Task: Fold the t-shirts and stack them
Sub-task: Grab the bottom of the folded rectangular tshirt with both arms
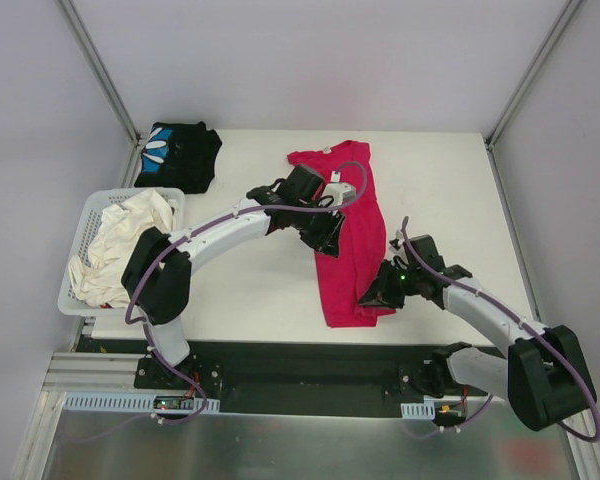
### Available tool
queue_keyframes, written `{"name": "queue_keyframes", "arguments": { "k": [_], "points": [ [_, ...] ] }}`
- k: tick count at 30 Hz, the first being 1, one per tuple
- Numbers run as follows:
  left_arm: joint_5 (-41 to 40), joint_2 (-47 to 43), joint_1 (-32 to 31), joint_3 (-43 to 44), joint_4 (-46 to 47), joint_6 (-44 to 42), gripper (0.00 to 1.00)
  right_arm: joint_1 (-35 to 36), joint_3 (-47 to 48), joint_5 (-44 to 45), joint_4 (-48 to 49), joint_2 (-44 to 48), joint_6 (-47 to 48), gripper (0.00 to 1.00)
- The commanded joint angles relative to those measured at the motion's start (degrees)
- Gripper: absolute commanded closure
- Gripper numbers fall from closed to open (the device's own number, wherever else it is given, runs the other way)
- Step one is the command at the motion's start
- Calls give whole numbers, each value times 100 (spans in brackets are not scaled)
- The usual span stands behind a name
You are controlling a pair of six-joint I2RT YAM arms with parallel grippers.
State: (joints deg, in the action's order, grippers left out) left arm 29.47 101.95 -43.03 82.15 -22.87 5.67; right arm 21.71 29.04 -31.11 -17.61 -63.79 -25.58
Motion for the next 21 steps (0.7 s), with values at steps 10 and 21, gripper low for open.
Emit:
{"name": "queue_keyframes", "arguments": {
  "k": [10, 21],
  "points": [
    [76, 0, 66, 188, 99, 92, 67, 614, 322, 123, 714, -678, -377, 85],
    [102, -26, 57, 170, 99, 101, 67, 922, 348, 264, 1172, -1575, -386, 75]
  ]
}}
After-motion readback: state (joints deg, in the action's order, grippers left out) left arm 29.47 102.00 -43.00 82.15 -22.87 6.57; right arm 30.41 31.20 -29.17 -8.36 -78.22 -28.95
